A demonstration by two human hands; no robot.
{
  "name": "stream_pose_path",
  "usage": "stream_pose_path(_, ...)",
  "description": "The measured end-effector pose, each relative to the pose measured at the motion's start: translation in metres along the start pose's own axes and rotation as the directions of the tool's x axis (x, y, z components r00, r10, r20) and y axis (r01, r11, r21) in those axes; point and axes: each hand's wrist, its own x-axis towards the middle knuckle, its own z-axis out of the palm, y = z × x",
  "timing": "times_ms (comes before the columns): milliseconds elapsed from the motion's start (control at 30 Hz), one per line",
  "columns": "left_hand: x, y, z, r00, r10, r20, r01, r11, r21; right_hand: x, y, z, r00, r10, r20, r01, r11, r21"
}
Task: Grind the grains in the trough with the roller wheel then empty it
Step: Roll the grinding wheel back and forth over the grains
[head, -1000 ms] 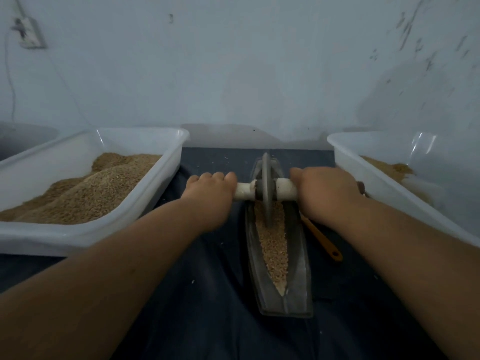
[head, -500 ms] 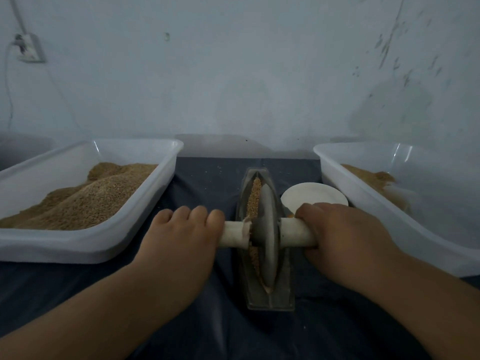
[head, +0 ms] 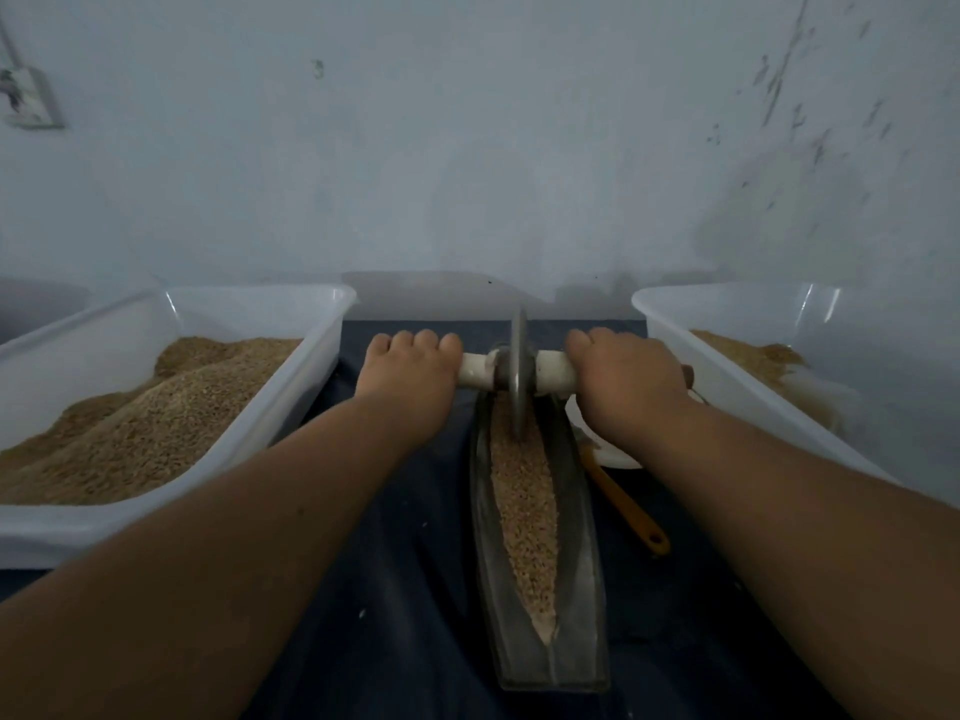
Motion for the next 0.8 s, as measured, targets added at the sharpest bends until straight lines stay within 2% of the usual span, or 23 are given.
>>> stream_pose_path(67, -0.001, -0.003, 0.014, 0.997, -0.032, -0.064, 0.031, 0.999, -0.015, 0.003, -0.003, 0.002, 0.992, -0.046, -0.116, 0.042, 0.998, -0.040)
stream_pose_path(133, -0.006, -0.003, 0.026, 0.992, -0.066, -0.105, 0.061, 0.997, -0.049, 0.005, -0.006, 0.002, 0.985, -0.066, -0.162, 0.059, 0.997, -0.050)
stream_pose_path(333, -0.036, -0.003, 0.028, 0.993, -0.032, -0.111, 0.019, 0.993, -0.112, -0.004, -0.008, -0.006, 0.998, -0.067, 0.002, 0.067, 0.996, -0.055)
stream_pose_path(500, -0.072, 0.005, -0.004, 0.996, 0.043, -0.079, -0.044, 0.999, -0.013, -0.043, -0.015, -0.022, 0.987, 0.014, 0.162, -0.024, 0.998, 0.055)
stream_pose_path(633, -0.106, 0.010, -0.031, 0.995, 0.090, -0.030, -0.090, 0.996, 0.013, -0.082, -0.023, -0.044, 0.972, 0.031, 0.233, -0.054, 0.994, 0.094)
stream_pose_path(800, -0.132, 0.006, -0.047, 0.993, 0.118, 0.006, -0.117, 0.993, -0.034, -0.101, -0.030, -0.065, 0.974, -0.009, 0.225, -0.005, 0.998, 0.059)
